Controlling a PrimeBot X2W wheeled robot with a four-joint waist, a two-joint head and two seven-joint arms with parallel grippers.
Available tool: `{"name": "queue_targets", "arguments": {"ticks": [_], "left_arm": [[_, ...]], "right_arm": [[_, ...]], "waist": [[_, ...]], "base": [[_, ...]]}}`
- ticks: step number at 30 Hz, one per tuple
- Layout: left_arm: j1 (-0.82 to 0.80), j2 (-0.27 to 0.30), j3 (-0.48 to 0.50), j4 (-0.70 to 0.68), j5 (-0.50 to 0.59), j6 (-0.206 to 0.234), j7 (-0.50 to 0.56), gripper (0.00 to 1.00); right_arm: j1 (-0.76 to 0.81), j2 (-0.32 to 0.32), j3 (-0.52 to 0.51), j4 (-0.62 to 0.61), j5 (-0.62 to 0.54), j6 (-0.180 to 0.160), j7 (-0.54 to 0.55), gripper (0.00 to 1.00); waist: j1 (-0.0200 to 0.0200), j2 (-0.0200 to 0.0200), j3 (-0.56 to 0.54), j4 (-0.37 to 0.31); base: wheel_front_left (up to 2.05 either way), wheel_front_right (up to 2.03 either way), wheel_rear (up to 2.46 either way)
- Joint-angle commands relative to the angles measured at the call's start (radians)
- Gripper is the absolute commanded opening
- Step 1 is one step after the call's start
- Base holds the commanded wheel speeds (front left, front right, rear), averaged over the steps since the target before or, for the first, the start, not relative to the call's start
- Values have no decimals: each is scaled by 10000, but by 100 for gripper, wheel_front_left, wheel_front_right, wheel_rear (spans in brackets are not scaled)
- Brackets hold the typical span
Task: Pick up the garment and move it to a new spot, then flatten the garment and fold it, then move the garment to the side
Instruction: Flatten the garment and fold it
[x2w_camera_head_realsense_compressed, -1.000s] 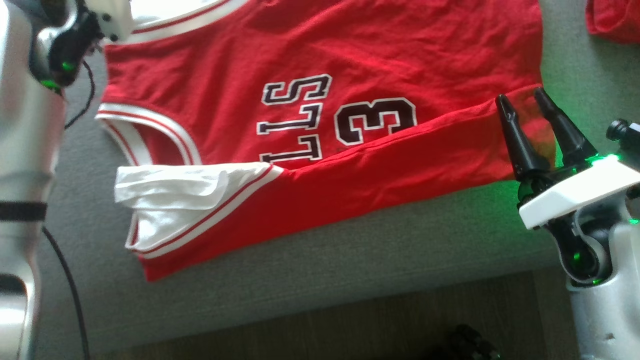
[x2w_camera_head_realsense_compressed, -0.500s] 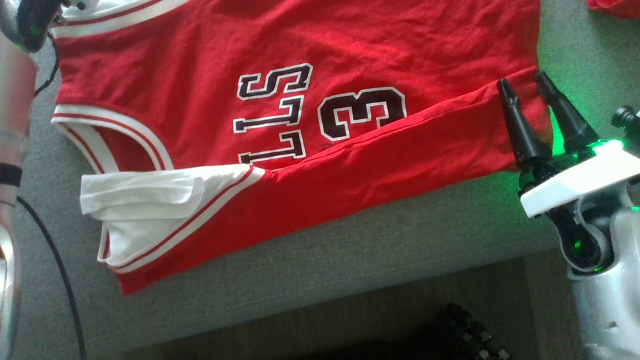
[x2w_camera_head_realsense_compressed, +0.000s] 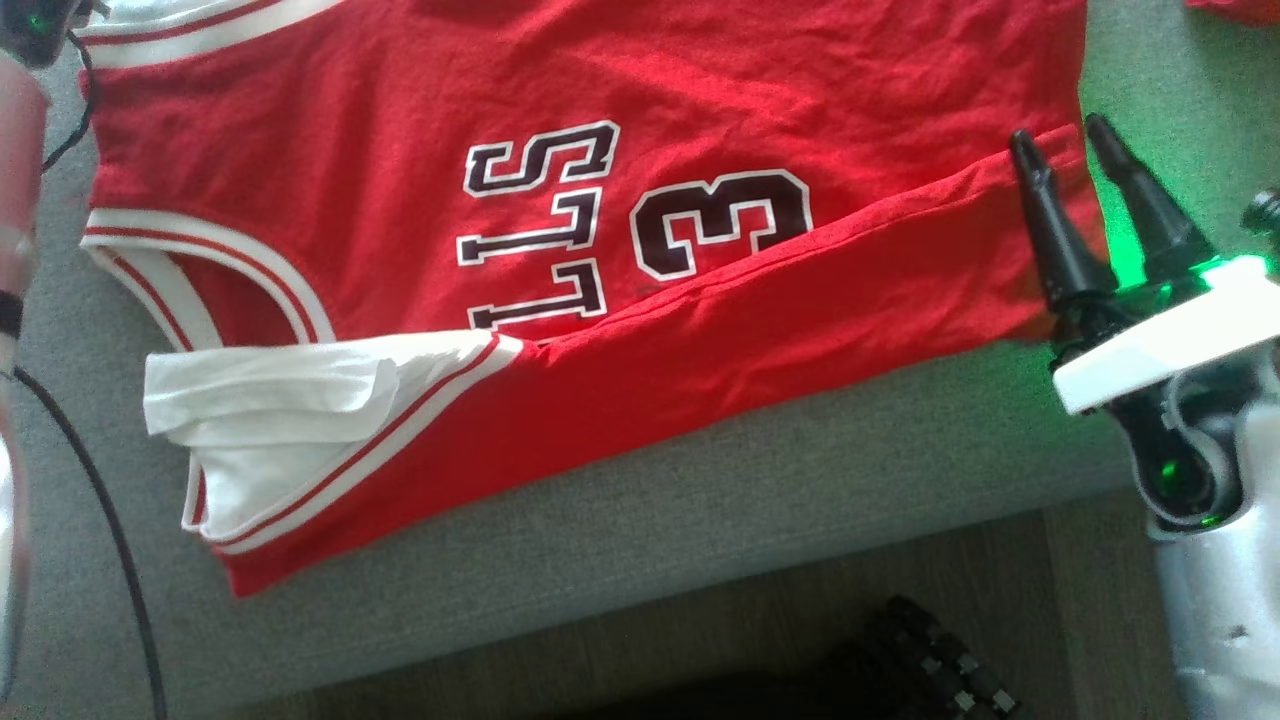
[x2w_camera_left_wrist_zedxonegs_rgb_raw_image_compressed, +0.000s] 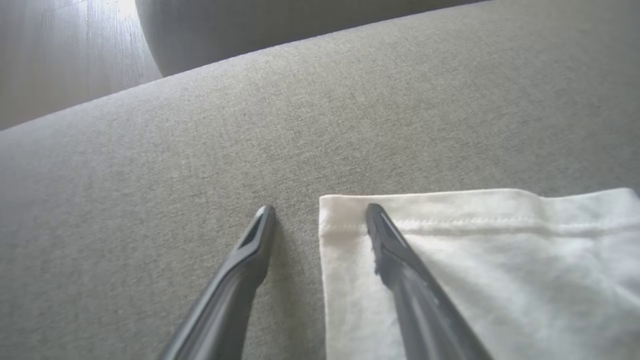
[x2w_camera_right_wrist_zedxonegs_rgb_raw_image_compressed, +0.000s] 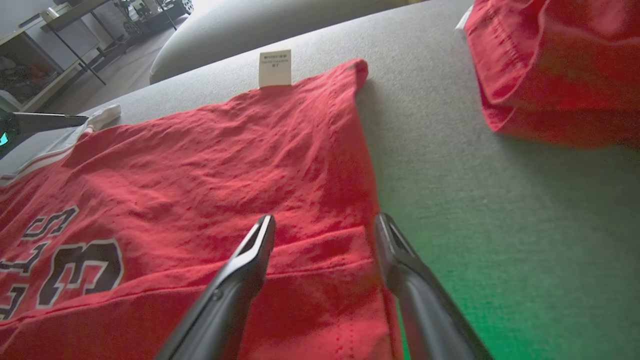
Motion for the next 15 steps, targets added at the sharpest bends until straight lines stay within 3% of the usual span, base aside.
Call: {"name": "queue_targets", "arguments": {"ticks": [1, 2, 3, 9, 15], "left_arm": [[-213, 263, 86, -53, -72, -61, 223, 38], [-228, 246, 77, -39, -134, -94, 245, 8], [-247, 241, 68, -41, -176, -117, 222, 0], [-255, 262, -11, -15, -368, -207, 91, 0], [-164, 268, -147, -73, -653, -267, -41, 0]], "right_arm": [[-17, -232, 44, -370, 49, -2, -59, 100], [-48, -251, 15, -394, 40, -2, -40, 100], [-86, -274, -5, -414, 26, -2, -16, 100], [-527, -258, -133, -327, -214, -2, 308, 100], [-2019, 38, -262, 488, -698, -2, 1582, 100]], "waist": [[0, 0, -10, 16], [0, 0, -22, 22], [0, 0, -40, 27], [0, 0, -246, 58], [0, 0, -621, 136]], "base": [[0, 0, 0], [0, 0, 0], [0, 0, 0], [0, 0, 0], [0, 0, 0]]}}
